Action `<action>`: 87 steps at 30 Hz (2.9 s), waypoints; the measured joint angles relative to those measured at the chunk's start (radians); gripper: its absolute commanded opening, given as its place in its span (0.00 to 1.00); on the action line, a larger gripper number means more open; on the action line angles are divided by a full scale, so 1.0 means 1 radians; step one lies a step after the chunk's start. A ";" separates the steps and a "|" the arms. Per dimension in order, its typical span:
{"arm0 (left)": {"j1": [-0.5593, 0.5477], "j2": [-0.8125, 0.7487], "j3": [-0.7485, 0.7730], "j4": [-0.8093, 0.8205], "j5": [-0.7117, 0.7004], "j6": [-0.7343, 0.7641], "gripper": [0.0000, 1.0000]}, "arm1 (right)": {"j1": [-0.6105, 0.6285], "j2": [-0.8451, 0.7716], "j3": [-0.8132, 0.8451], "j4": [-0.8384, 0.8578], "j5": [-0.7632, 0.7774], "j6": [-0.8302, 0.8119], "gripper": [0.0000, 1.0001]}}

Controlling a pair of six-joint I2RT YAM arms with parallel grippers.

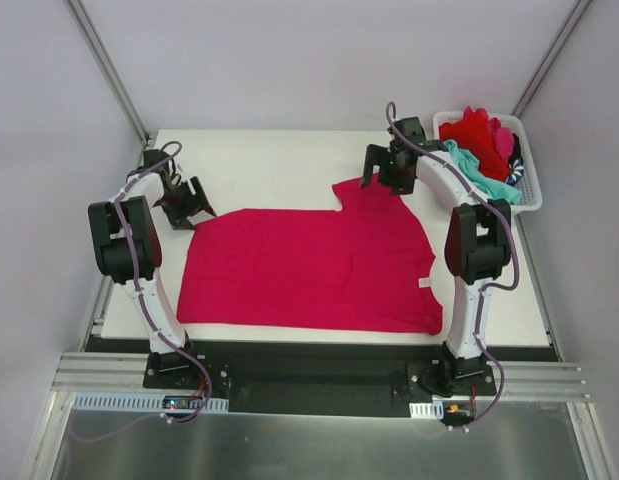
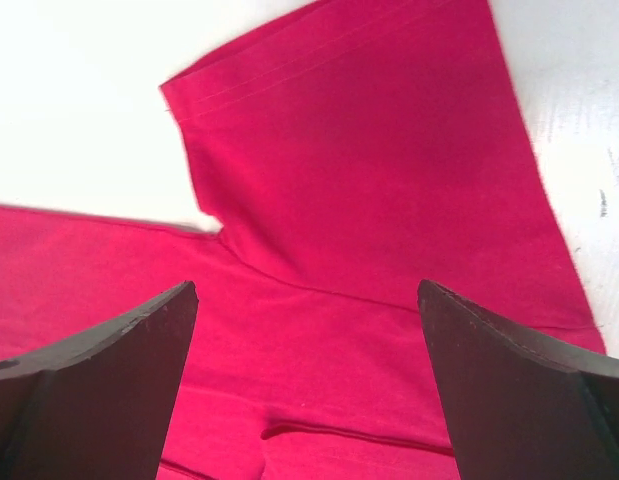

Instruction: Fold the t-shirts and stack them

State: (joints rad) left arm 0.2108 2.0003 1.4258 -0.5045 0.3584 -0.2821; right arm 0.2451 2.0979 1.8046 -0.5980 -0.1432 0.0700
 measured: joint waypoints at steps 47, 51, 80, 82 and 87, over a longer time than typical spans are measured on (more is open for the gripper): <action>-0.183 -0.315 -0.207 0.231 -0.093 0.040 0.83 | 0.199 -0.061 -0.152 0.071 -0.039 0.080 0.99; -0.184 -0.301 -0.271 0.179 -0.098 -0.055 0.76 | 0.199 -0.061 -0.167 0.069 -0.029 0.079 0.99; -0.183 -0.292 -0.394 0.183 -0.100 -0.185 0.00 | 0.209 -0.068 -0.211 0.071 -0.026 0.081 0.99; -0.181 -0.288 -0.367 0.182 -0.112 -0.144 0.00 | 0.210 -0.077 -0.227 0.071 -0.025 0.081 0.99; -0.161 -0.281 -0.247 0.178 -0.138 -0.018 0.00 | 0.210 -0.090 -0.248 0.070 -0.023 0.081 0.99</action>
State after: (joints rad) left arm 0.0502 1.7191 1.1790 -0.3264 0.2203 -0.3000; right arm 0.4553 2.0075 1.5566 -0.5282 -0.1661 0.1513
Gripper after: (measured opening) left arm 0.017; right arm 0.990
